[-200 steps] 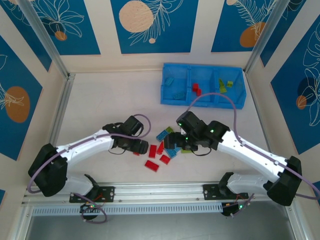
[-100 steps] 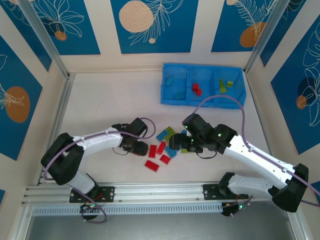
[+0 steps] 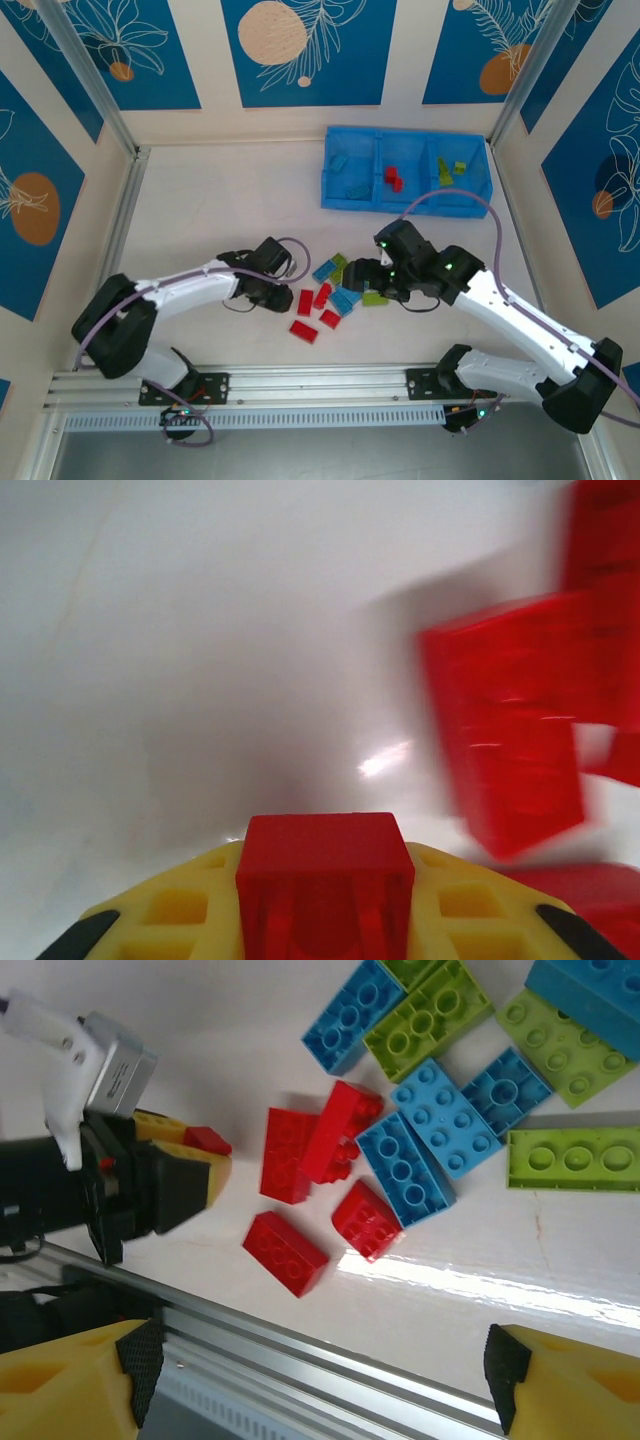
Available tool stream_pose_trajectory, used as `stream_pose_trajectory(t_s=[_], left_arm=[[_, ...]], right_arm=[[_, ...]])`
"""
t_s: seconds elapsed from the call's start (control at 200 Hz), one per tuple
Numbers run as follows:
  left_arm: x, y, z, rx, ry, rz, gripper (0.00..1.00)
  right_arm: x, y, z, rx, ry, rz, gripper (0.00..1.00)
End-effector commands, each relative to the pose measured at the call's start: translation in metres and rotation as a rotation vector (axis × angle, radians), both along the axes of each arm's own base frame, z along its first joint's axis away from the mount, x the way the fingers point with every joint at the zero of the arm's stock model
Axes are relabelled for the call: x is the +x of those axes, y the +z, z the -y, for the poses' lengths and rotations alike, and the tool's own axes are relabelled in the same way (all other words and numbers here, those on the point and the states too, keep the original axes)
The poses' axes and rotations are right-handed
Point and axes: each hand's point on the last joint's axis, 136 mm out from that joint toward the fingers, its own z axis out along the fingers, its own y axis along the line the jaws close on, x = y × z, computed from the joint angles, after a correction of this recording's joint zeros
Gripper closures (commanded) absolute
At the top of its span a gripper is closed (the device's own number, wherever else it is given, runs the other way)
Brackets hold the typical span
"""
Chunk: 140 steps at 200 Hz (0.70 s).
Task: Sort the legos into containers by color
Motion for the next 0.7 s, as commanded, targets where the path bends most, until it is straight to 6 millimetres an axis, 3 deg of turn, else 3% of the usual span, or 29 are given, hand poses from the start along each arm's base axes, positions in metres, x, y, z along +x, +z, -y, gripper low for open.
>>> stream_pose_trajectory(t_s=[0.0,0.13,0.27,0.505,0.695], left_arm=[[0.002,0.08,0.052,-0.278,-0.251,0.225,0.75],[0.003,0.143,0.074,-0.389,-0.504,0.556,0.75],[-0.006,0.178,0.086,-0.454,-0.73,0.814,0.7],[-0.033,0.206,0.105,-0.563,-0.909,0.954,0.64],[-0.045,0.212,0.115,-0.565,-0.951,0.968,0.65]], right_arm=[[-0.005,0.038,-0.012,0.179,0.093,0.024,0.14],[-0.016,0.073,-0.028,0.317,0.238,0.071,0.14],[-0.031,0.09,-0.041,0.398,0.338,0.063,0.15],[-0.039,0.083,-0.055,0.411,0.385,0.049,0.2],[-0.03,0.075,-0.063,0.407,0.354,0.031,0.39]])
